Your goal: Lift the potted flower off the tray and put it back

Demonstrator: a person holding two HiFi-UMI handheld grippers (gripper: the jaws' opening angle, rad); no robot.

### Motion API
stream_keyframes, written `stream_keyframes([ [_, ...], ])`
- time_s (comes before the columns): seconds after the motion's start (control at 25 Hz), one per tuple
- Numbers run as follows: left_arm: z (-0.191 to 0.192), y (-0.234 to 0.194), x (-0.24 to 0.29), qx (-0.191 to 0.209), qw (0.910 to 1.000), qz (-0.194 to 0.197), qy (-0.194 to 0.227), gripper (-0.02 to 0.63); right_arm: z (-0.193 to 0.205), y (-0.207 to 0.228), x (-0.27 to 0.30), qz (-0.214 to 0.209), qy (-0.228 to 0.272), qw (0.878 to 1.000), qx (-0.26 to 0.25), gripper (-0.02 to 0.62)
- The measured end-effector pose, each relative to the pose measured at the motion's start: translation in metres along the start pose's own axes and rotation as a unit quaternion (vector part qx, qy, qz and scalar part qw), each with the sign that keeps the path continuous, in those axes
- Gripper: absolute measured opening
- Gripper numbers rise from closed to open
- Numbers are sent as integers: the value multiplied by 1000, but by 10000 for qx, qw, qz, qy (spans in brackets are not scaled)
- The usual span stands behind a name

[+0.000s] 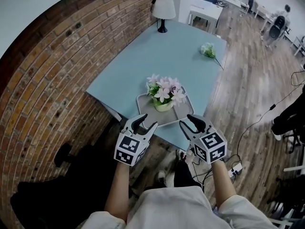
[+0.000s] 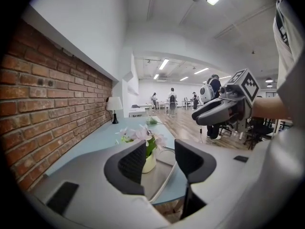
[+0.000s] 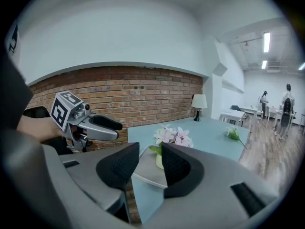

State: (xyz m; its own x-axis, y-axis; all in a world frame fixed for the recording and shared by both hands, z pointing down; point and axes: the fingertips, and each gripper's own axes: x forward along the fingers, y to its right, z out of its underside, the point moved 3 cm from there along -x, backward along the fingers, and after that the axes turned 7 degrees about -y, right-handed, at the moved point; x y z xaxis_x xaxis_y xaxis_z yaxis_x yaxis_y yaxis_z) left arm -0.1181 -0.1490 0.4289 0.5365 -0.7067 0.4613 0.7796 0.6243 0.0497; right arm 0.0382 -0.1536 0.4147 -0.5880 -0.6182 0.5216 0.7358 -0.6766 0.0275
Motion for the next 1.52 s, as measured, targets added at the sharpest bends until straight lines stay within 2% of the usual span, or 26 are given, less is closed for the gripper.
stream_keyframes([
  [0.24, 11, -12, 26, -206, 9997, -85, -126, 218, 13, 17, 27, -221, -200, 9995, 63, 172],
  [0.68, 42, -37, 86, -672, 9966, -10, -473, 230, 53, 46, 88, -577, -642, 9955, 391, 172],
  [0.88, 59, -43, 111, -988, 9933, 24, -599, 230, 66, 62, 106, -576, -555, 9942, 714, 187],
  [1.04, 71, -43, 125, -1122, 9915, -17, -656, 230, 76, 64, 127, -811, -609, 9922, 723, 207],
  [1.36, 93, -50, 148, -1303, 9885, 10, -769, 284, 96, 76, 170, -957, -812, 9902, 604, 212],
  [1.52, 99, -53, 164, -1142, 9893, 113, -903, 334, 95, 85, 186, -1068, -748, 9905, 437, 229],
])
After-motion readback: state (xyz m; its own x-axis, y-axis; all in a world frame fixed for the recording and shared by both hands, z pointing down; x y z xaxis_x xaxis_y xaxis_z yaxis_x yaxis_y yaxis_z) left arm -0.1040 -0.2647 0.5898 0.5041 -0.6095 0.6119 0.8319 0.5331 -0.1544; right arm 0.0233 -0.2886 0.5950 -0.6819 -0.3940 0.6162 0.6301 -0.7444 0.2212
